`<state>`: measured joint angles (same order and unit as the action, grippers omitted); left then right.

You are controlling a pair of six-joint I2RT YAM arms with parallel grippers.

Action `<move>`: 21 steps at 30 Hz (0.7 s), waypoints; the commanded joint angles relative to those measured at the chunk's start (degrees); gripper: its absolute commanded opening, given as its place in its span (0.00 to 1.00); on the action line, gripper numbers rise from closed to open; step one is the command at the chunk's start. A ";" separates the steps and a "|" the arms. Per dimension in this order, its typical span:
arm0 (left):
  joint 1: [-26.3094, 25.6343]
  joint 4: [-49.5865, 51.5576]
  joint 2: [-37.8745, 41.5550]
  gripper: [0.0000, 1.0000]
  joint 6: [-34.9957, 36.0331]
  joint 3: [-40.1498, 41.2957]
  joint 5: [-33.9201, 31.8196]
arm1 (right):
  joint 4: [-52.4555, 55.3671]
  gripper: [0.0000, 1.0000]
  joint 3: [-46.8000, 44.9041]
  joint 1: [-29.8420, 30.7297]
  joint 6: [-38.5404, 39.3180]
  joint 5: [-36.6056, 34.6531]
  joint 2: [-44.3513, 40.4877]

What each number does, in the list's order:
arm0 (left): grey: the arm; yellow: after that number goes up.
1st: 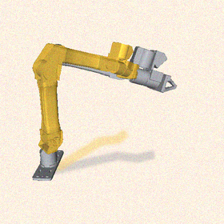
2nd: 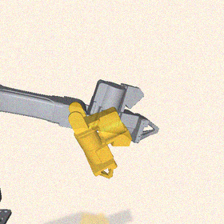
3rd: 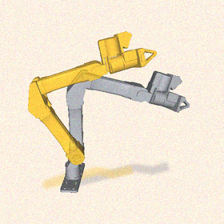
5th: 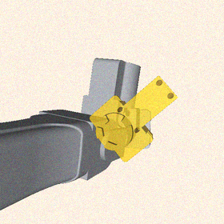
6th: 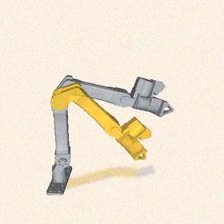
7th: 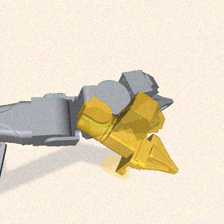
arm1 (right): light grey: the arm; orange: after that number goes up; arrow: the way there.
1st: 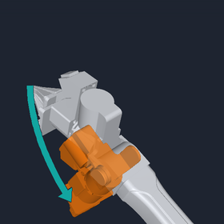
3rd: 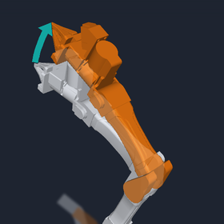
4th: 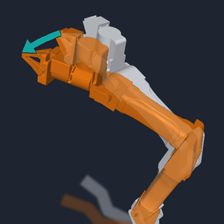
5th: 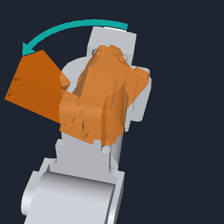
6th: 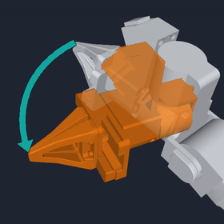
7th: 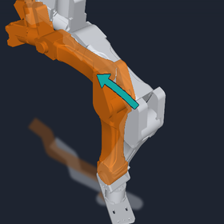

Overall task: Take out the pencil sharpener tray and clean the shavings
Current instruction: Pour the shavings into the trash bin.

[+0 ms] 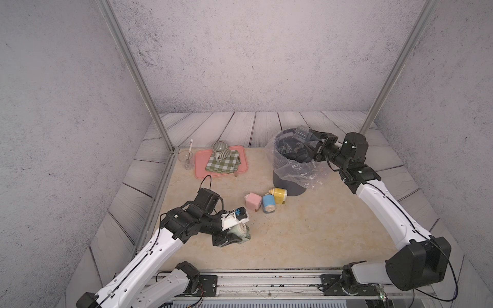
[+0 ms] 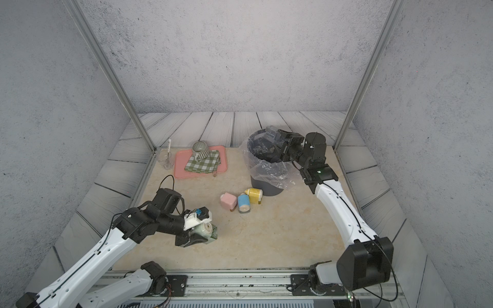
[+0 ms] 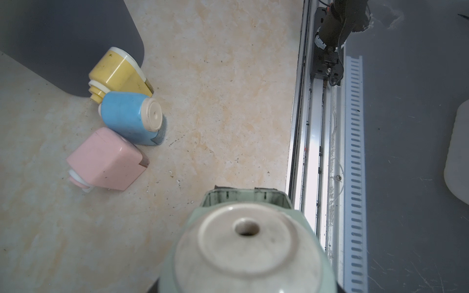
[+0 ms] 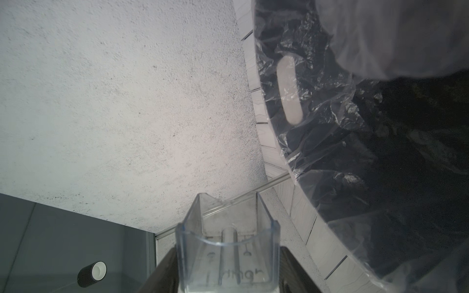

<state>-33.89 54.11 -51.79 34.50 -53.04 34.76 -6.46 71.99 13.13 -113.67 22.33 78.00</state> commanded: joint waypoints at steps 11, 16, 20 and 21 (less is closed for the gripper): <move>-0.47 -0.51 -1.72 0.00 0.57 -3.03 1.14 | -8.85 0.00 -2.39 0.64 -17.72 0.96 -1.87; -0.56 -0.64 -1.45 0.00 0.68 -2.07 0.71 | 2.87 0.00 -0.29 0.13 -13.85 0.01 -3.10; -0.78 -1.23 -1.31 0.00 -0.48 -1.80 2.08 | 7.27 0.00 1.14 0.49 -9.79 -0.81 -4.15; -0.91 -1.71 -1.19 0.00 -0.40 -1.42 1.47 | 10.85 0.00 1.37 0.20 -8.83 0.31 -3.55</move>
<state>-34.30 53.78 -53.67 34.44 -54.43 35.33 -4.99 70.46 13.63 -113.80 22.20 75.59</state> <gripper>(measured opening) 0.605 0.584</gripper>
